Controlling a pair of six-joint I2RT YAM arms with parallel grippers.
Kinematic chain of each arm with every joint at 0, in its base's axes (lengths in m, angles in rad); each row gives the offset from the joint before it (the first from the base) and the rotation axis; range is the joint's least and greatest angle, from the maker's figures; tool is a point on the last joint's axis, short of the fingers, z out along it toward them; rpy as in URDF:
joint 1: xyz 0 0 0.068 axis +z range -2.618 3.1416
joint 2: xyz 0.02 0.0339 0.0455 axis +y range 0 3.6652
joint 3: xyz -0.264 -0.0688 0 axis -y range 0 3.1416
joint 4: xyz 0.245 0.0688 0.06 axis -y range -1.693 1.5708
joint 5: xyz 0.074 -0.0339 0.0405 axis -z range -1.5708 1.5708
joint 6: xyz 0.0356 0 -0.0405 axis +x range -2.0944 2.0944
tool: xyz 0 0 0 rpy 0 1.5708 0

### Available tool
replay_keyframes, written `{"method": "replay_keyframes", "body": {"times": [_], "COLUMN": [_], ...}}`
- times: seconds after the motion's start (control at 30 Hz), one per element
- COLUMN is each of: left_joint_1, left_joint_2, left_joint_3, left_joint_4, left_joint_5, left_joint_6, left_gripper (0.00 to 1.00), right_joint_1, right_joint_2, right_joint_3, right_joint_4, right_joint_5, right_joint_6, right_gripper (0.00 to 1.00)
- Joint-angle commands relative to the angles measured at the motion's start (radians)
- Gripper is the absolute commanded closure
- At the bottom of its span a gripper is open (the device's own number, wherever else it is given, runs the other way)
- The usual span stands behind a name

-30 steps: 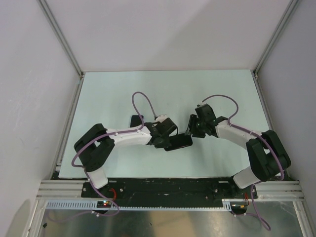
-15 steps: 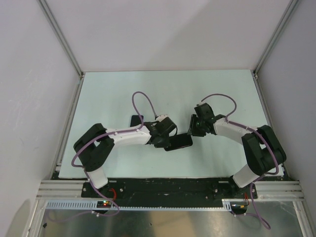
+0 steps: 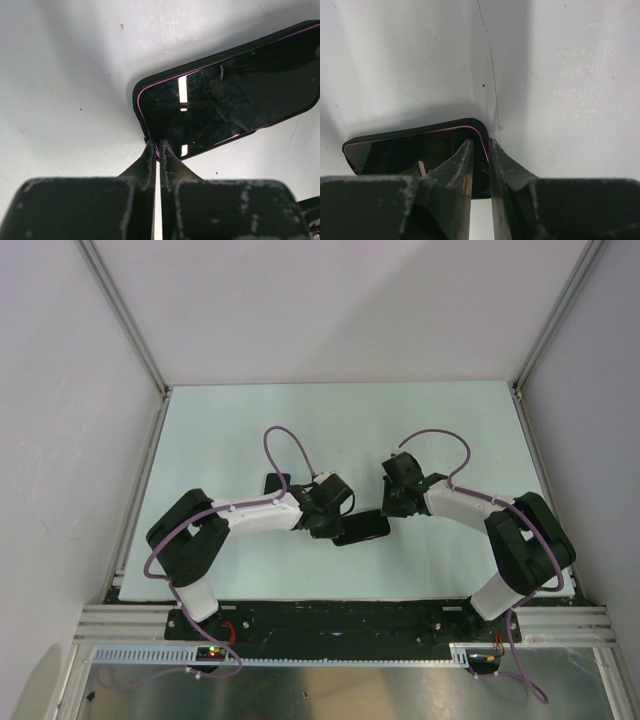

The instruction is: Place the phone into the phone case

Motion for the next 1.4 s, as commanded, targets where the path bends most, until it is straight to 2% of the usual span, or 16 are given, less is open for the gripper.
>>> {"method": "replay_keyframes", "body": {"times": [0.0, 0.5, 0.87, 1.0, 1.07, 1.27, 1.37], "left_joint_1": [-0.01, 0.026, 0.052, 0.054, 0.055, 0.068, 0.074], "left_joint_2": [0.093, 0.088, 0.08, 0.065, 0.041, -0.05, -0.091], "left_joint_3": [-0.044, -0.044, -0.045, -0.041, -0.04, -0.022, -0.014], "left_joint_4": [0.16, 0.158, 0.144, 0.143, 0.14, 0.111, 0.092], "left_joint_5": [0.14, 0.172, 0.2, 0.201, 0.193, 0.162, 0.15], "left_joint_6": [-0.009, 0.029, 0.063, 0.069, 0.076, 0.106, 0.12], "left_gripper": [1.0, 1.0, 1.0, 1.0, 0.99, 0.85, 0.77], "right_joint_1": [0.043, 0.15, 0.239, 0.219, 0.198, 0.141, 0.123], "right_joint_2": [0.066, 0.236, 0.326, 0.226, 0.16, -0.038, -0.114], "right_joint_3": [0.007, 0.008, -0.014, -0.01, 0.005, 0.059, 0.055], "right_joint_4": [-0.076, -0.118, -0.141, -0.131, -0.133, -0.141, -0.154], "right_joint_5": [0.093, 0.093, 0.125, 0.136, 0.141, 0.124, 0.124], "right_joint_6": [-0.006, 0.023, 0.108, 0.11, 0.102, 0.09, 0.106], "right_gripper": [0.8, 0.82, 0.79, 0.73, 0.66, 0.49, 0.45]}}
